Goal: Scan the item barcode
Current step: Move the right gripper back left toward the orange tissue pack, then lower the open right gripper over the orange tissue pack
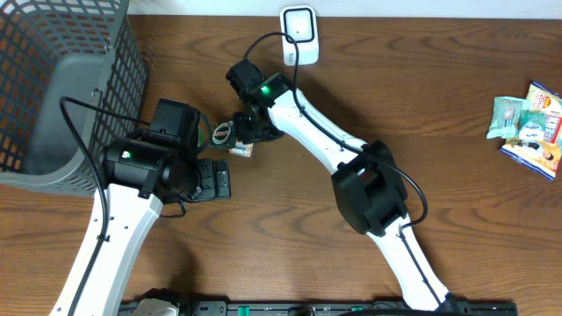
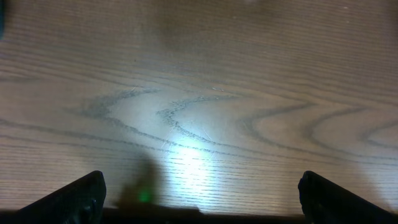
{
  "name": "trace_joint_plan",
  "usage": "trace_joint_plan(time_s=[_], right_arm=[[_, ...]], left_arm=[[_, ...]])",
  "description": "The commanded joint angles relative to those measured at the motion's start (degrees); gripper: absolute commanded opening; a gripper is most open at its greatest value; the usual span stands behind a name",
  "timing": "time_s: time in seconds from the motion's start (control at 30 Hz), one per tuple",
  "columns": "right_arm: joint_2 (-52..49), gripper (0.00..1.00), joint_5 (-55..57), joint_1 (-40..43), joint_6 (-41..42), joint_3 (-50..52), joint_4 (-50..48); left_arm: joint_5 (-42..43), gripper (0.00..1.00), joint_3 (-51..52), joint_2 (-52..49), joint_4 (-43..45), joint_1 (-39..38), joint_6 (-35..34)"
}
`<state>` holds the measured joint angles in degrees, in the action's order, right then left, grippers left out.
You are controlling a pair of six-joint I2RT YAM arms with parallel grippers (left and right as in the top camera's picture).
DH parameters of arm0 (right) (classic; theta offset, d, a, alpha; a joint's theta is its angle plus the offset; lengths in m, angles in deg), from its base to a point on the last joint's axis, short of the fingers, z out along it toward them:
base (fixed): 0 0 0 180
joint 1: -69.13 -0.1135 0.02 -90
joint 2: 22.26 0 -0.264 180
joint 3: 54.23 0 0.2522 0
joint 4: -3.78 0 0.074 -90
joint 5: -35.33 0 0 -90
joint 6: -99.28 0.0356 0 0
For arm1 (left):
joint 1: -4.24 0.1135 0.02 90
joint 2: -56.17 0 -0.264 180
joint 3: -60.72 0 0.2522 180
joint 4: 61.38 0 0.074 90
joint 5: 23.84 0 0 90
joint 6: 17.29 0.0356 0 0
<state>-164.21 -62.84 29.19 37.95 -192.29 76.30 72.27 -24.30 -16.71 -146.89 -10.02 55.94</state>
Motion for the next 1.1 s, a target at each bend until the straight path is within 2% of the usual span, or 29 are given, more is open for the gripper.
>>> trace_joint_plan(time_s=[0.0,0.23,0.5,0.7,0.73,0.8,0.87,1.07], right_arm=[[-1.55,0.25,8.17,-0.50,0.46,0.33,2.89],[-0.39,0.13,14.62,1.51,0.92,0.24,13.53],[5.86,0.15,19.02,3.91,-0.04,0.22,23.58],[10.91,0.24,18.93,3.65,-1.75,0.22,25.40],[11.43,0.29,18.62,3.43,-1.75,0.22,25.27],[11.93,0.47,17.79,2.95,-1.77,0.22,24.52],[11.93,0.56,17.03,2.54,-1.77,0.24,23.74],[11.50,0.61,16.55,1.18,-1.97,0.42,21.46]], left_arm=[[0.48,0.97,-0.04,-0.09,-0.15,0.22,-0.48],[0.48,0.98,-0.04,-0.09,-0.13,0.22,-0.48],[0.48,0.98,-0.04,-0.09,-0.15,0.22,-0.48],[0.48,0.98,-0.04,-0.09,-0.13,0.22,-0.48],[0.48,0.98,-0.04,-0.09,-0.15,0.22,-0.48],[0.48,0.98,-0.04,-0.09,-0.15,0.22,-0.48],[0.48,0.98,-0.04,-0.09,-0.13,0.22,-0.48],[0.48,0.98,-0.04,-0.09,-0.15,0.22,-0.48]])
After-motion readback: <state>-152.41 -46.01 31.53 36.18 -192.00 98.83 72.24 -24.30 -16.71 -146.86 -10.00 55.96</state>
